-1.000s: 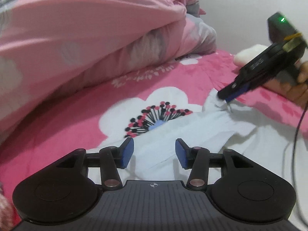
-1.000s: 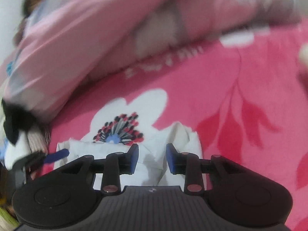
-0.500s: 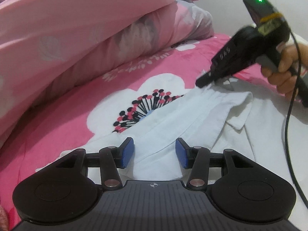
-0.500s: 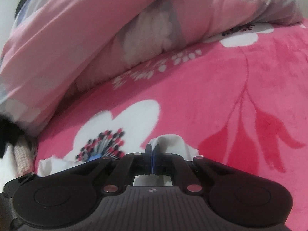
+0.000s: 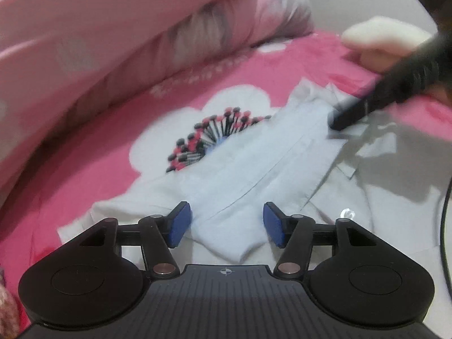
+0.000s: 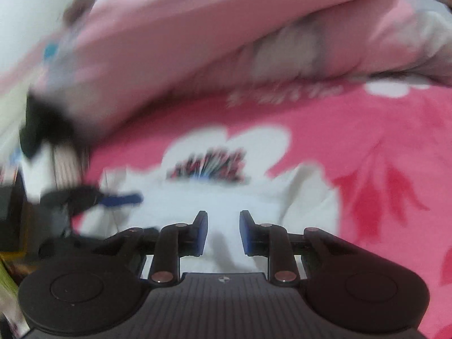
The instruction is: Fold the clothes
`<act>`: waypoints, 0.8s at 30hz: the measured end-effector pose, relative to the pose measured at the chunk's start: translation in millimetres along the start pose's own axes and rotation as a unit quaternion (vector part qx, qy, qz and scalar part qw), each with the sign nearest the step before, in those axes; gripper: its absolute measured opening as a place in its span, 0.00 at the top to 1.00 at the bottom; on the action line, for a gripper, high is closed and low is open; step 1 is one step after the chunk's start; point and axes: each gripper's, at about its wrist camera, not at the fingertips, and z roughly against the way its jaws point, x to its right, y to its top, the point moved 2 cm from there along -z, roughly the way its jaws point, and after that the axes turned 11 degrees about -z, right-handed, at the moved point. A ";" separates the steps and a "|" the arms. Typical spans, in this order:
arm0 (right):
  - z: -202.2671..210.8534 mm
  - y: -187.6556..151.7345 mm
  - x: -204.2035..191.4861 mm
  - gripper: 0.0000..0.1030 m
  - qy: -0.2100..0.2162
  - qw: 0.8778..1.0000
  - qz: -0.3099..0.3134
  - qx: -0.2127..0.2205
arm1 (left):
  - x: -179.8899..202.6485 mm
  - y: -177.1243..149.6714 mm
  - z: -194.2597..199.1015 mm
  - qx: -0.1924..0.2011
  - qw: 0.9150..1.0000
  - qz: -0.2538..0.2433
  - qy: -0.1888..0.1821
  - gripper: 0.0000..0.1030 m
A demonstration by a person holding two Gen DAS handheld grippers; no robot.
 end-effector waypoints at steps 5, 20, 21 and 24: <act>4.2 -12.2 -10.0 0.77 -0.038 0.999 -0.010 0.008 | -20.9 7.5 34.7 -0.013 0.999 0.039 0.024 0.41; 296.8 -219.7 -23.1 0.52 0.054 0.965 -0.083 0.245 | -28.8 -73.6 335.0 0.013 0.985 0.167 0.029 0.00; 302.5 -237.4 -23.5 0.47 0.049 0.963 -0.088 0.250 | -23.8 -85.8 346.2 0.008 0.984 0.173 0.036 0.00; 307.7 -281.6 -20.2 0.35 0.029 0.961 -0.111 0.253 | -6.0 -128.2 357.8 -0.009 0.976 0.212 0.043 0.00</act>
